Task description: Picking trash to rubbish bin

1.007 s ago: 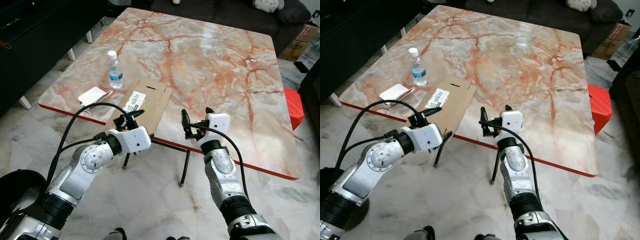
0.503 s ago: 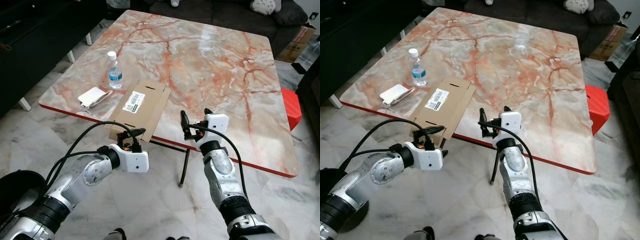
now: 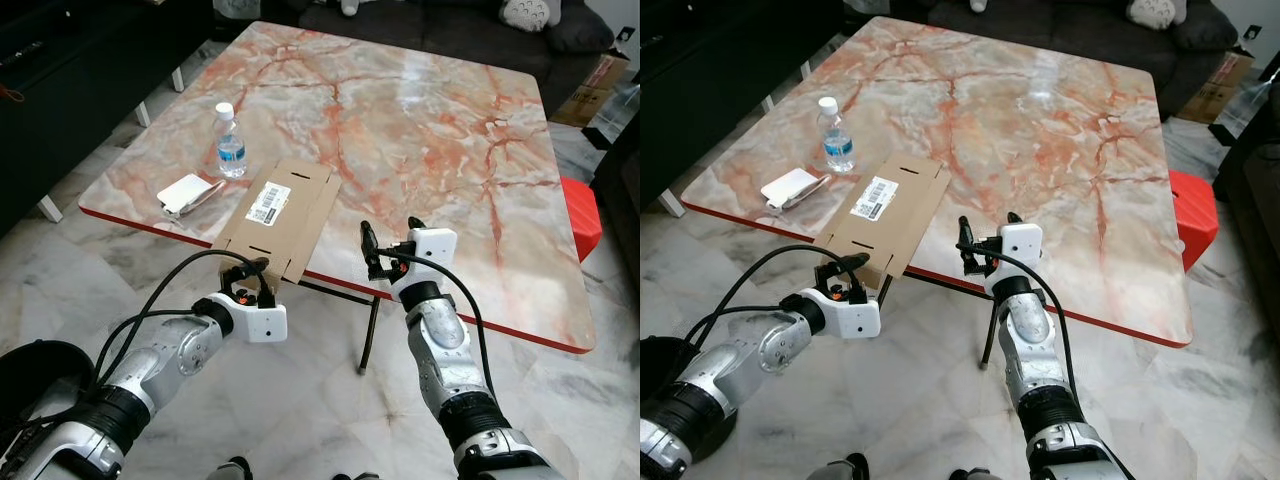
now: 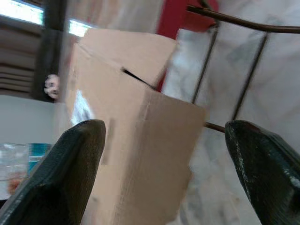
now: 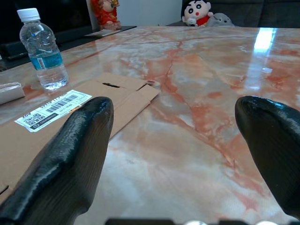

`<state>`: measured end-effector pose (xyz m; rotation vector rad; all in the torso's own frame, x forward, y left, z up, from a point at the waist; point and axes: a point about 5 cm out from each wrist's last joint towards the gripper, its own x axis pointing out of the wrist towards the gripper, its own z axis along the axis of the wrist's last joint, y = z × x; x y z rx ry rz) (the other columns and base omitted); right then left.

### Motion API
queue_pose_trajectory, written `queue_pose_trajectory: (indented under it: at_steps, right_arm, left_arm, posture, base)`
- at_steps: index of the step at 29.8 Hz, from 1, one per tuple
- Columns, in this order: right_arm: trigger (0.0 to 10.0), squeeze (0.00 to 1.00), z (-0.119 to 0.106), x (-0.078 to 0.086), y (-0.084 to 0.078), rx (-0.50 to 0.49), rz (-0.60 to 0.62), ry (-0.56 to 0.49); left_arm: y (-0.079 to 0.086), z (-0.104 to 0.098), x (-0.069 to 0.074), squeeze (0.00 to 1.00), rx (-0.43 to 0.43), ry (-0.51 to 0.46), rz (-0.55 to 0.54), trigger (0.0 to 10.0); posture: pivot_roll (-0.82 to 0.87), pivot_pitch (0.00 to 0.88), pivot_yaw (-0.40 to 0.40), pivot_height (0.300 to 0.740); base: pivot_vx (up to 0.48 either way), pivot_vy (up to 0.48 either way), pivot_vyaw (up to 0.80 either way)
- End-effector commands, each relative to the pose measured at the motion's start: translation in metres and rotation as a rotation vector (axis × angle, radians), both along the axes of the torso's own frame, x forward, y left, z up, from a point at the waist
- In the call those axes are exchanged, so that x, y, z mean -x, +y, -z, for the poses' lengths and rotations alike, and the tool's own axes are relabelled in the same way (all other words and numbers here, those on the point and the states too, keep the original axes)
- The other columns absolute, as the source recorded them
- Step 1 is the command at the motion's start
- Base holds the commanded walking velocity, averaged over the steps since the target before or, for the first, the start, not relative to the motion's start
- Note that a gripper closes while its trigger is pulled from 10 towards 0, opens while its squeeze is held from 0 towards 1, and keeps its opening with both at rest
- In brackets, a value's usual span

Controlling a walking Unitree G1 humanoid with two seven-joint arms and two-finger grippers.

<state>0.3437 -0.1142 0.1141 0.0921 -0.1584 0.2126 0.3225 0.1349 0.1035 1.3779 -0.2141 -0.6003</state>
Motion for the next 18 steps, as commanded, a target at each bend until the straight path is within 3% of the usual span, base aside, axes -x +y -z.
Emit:
queue_pose_trajectory:
  at_steps: [1,15,17,18]
  right_arm:
    - [10.0,0.00,-0.003,-0.001,-0.001,0.003,0.006,-0.015]
    - [10.0,0.00,-0.003,-0.001,-0.002,-0.001,0.008,-0.014]
    - [10.0,0.00,-0.003,-0.001,-0.002,-0.002,0.009,-0.014]
    - [10.0,0.00,-0.003,-0.001,-0.002,-0.002,0.009,-0.014]
  left_arm:
    - [-0.005,-0.004,-0.004,0.00,0.005,-0.037,0.003,10.0]
    - [-0.014,0.009,-0.012,0.00,-0.026,-0.032,-0.010,10.0]
    - [-0.014,0.009,-0.013,0.00,-0.024,-0.039,-0.016,9.5]
    - [-0.014,0.009,-0.014,0.00,-0.023,-0.042,-0.018,8.8]
  posture:
    - [0.12,0.132,-0.121,0.740]
    - [0.11,0.147,-0.125,0.740]
    - [0.10,0.146,-0.124,0.740]
    - [0.10,0.146,-0.124,0.740]
  base:
    - [0.000,0.000,0.00]
    - [0.000,0.000,0.00]
    - [0.000,0.000,0.00]
    - [0.000,0.000,0.00]
